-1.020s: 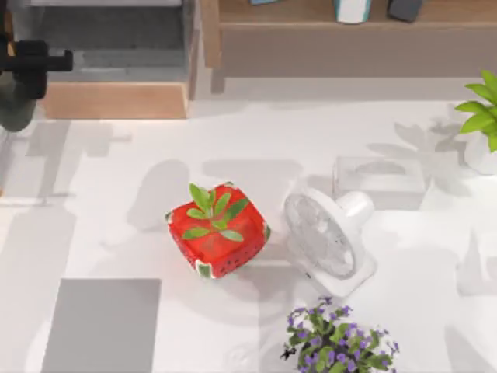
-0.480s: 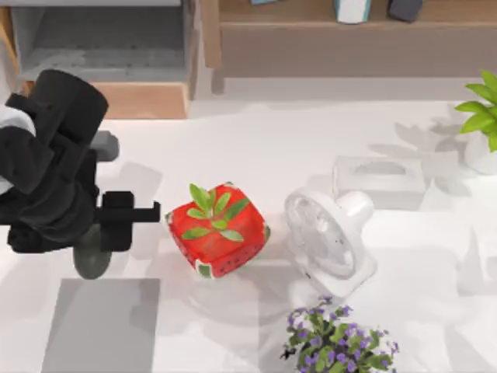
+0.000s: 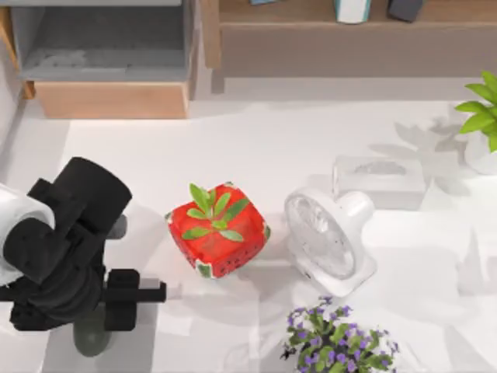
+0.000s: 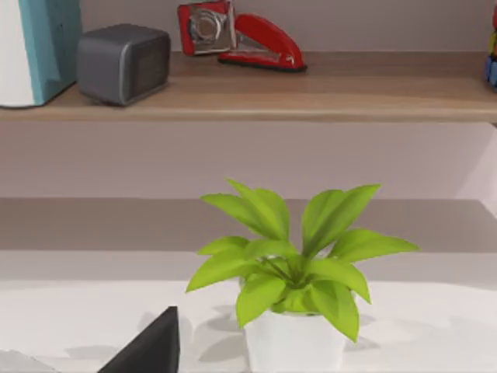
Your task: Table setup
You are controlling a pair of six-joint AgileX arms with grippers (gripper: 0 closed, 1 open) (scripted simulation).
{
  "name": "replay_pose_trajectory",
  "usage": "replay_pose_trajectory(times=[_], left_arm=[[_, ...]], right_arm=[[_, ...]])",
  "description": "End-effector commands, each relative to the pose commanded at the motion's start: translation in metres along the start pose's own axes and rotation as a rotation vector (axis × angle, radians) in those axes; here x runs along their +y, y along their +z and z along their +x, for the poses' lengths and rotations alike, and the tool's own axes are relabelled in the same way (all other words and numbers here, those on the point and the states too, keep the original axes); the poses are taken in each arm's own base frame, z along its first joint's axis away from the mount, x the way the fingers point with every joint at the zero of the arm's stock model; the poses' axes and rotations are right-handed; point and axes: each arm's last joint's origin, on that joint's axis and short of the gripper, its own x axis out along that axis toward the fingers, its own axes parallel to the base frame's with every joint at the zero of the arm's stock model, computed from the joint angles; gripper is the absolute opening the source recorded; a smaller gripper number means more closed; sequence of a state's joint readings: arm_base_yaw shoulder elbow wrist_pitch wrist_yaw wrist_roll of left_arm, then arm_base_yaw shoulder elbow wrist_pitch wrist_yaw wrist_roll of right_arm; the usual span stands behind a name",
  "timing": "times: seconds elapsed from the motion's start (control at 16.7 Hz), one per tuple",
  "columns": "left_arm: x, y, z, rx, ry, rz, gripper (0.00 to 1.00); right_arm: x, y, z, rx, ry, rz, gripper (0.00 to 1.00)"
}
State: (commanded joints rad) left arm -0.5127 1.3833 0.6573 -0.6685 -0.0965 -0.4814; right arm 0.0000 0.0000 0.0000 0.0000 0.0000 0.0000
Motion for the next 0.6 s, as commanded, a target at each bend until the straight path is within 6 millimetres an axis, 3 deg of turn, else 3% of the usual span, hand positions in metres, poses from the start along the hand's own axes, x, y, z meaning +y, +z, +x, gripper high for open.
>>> replay_pose_trajectory(times=[0.6], left_arm=[[-0.0005, 0.0044, -0.0041, -0.024, -0.010, -0.006, 0.00]], right_arm=[[0.0000, 0.0000, 0.0000, 0.000, 0.000, 0.000, 1.00]])
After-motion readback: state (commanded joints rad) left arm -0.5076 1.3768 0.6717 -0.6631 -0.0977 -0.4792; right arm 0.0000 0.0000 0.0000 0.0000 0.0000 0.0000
